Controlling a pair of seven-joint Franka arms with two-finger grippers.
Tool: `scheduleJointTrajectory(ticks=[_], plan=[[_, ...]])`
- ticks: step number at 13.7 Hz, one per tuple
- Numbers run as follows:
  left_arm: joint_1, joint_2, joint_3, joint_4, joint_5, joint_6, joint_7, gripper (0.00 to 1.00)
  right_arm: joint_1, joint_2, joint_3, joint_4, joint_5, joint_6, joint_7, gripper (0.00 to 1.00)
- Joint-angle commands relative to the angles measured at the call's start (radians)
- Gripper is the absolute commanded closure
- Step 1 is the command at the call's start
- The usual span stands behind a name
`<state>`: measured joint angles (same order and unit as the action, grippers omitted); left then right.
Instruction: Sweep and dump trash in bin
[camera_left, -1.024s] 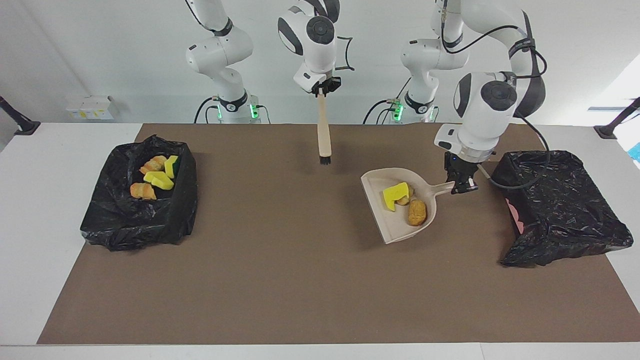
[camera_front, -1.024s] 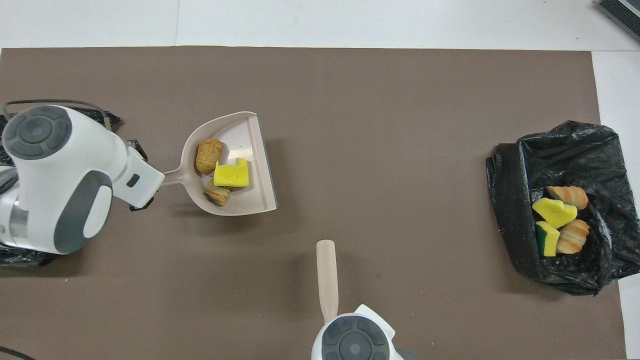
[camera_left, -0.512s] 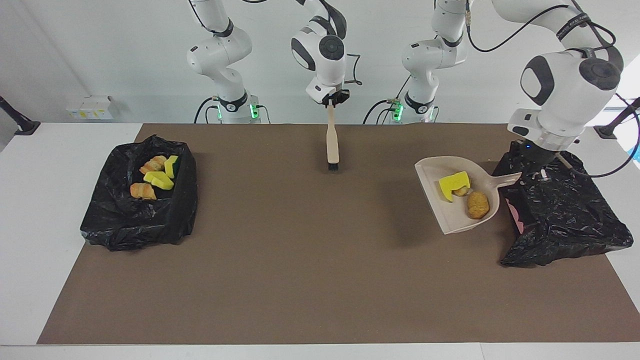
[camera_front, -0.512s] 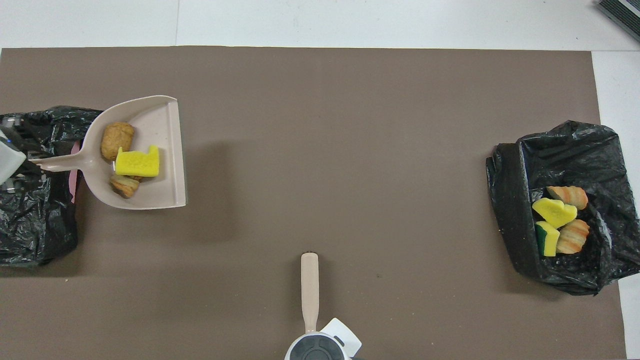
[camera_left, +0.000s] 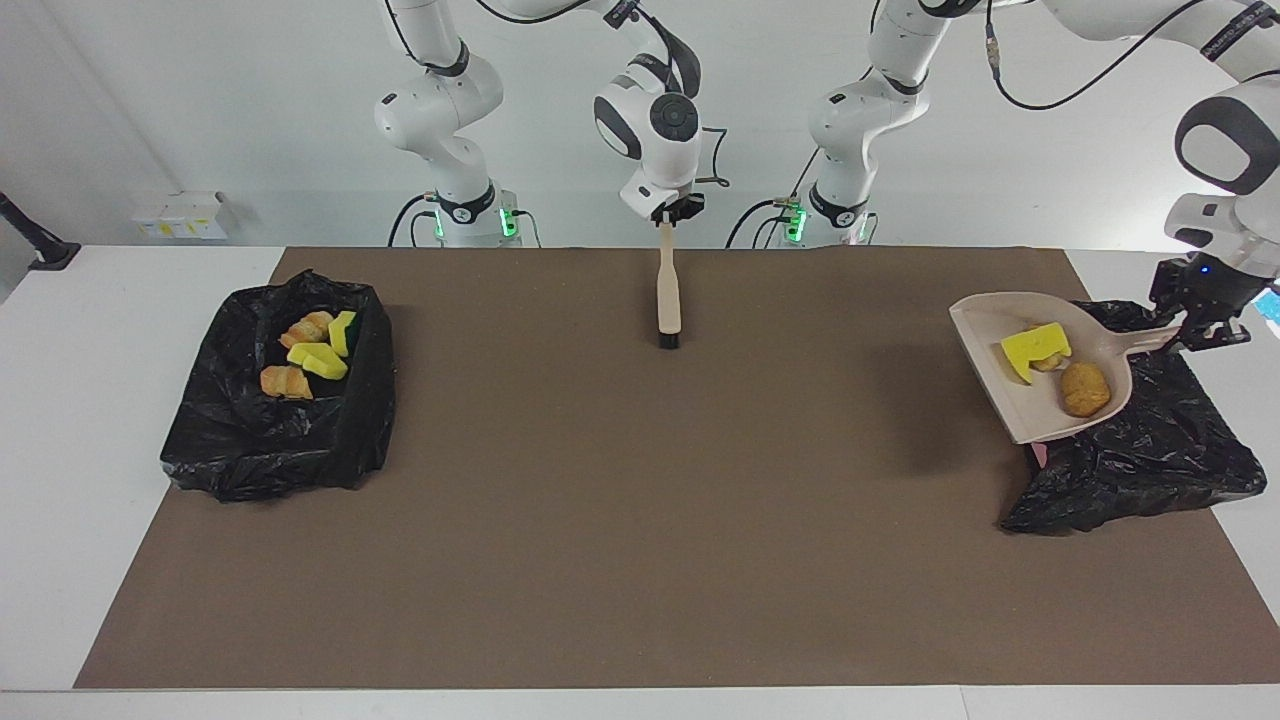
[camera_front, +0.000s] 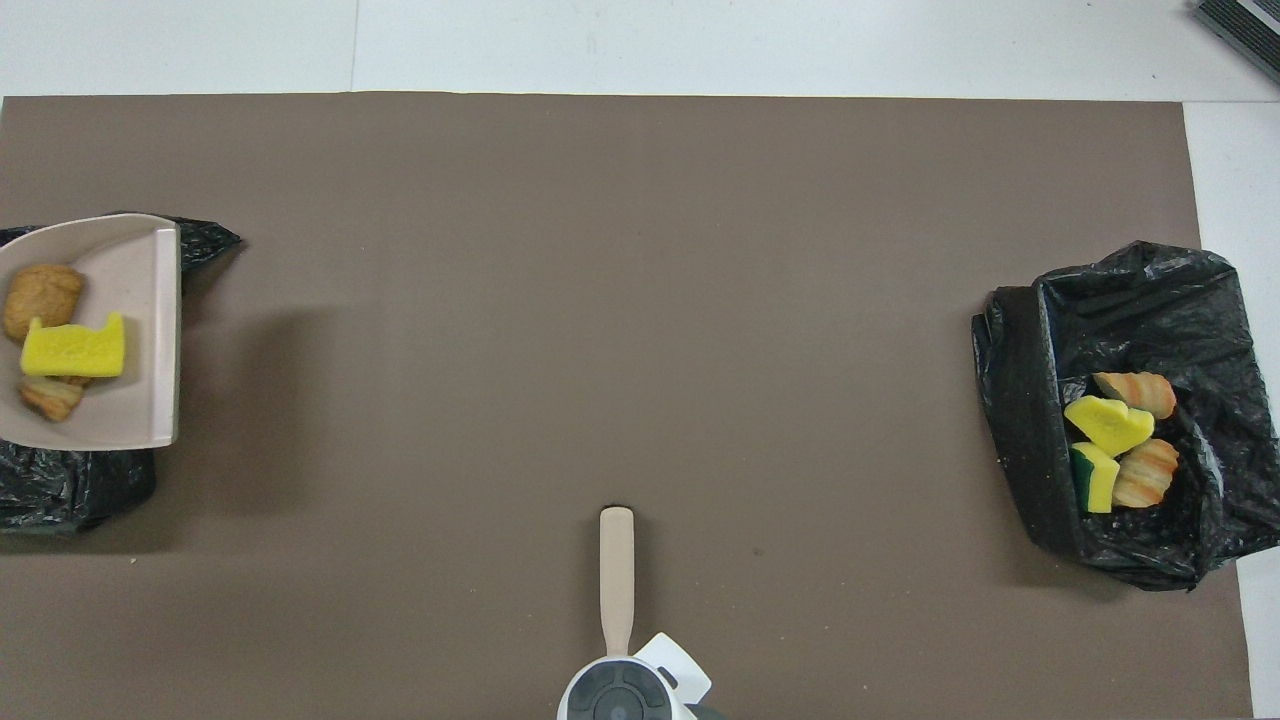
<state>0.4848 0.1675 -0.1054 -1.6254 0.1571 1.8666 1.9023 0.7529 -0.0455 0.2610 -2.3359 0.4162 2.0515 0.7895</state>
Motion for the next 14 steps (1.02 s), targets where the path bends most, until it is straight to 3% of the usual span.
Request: scheduleJointTrajectory(ticks=[1,4,8,11,14], plan=[[0.072,0.039,-0.010,0.038,0.057,0.069,0.101,1.00,-0.007,-0.004,0.000,0.004,0.026,0.004,-0.044,0.00],[0.078,0.044,0.001,0.032,0.209,0.173,0.095,1.00,-0.049,-0.014,-0.009,0.049,0.026,-0.014,-0.041,0.00],[0.052,0.029,0.001,-0.011,0.396,0.190,-0.018,1.00,-0.274,-0.027,-0.013,0.205,-0.014,-0.180,-0.053,0.00],[0.015,-0.002,0.000,-0.053,0.624,0.190,-0.178,1.00,-0.432,-0.024,-0.009,0.269,-0.144,-0.203,-0.096,0.00],[-0.014,-0.060,0.000,-0.152,0.812,0.210,-0.348,1.00,-0.538,-0.025,-0.011,0.280,-0.180,-0.198,-0.111,0.00]])
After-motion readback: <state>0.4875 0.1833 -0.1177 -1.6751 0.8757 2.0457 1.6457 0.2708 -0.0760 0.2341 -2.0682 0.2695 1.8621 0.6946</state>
